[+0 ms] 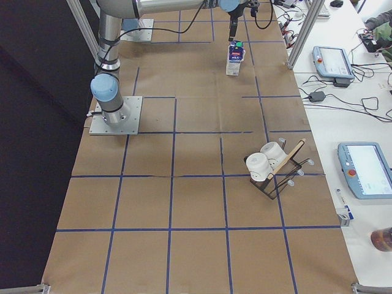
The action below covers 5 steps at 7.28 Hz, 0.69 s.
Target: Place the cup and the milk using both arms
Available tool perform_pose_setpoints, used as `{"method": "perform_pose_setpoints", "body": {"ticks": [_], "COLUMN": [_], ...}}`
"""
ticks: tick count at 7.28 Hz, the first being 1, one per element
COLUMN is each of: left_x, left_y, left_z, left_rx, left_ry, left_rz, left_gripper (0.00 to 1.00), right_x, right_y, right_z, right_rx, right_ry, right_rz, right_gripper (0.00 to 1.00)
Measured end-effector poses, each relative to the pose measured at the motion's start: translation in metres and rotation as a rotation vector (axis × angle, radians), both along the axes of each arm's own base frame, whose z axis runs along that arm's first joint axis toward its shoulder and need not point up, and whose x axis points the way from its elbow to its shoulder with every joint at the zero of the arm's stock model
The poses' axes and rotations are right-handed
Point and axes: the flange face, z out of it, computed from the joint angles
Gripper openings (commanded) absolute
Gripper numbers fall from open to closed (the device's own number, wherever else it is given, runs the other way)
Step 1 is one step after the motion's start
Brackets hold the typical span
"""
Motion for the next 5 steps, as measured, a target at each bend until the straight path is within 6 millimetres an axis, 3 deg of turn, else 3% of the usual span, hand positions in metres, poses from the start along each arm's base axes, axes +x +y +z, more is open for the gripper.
{"method": "perform_pose_setpoints", "body": {"ticks": [2, 4, 5], "left_x": [0.004, 0.005, 0.006], "left_y": [-0.003, -0.007, -0.007], "left_z": [0.001, 0.004, 0.004], "left_rx": [-0.001, -0.005, -0.006], "left_ry": [0.001, 0.0, 0.0], "left_rz": [0.009, 0.01, 0.011], "left_gripper": [1.0, 1.0, 1.0], "right_x": [-0.041, -0.049, -0.05], "right_y": [0.054, 0.094, 0.102], "right_z": [0.006, -0.01, -0.015], "right_rx": [-0.004, -0.004, -0.019], "right_ry": [0.026, 0.029, 0.029], "right_rz": [0.017, 0.008, 0.008], "right_gripper": [1.0, 1.0, 1.0]}}
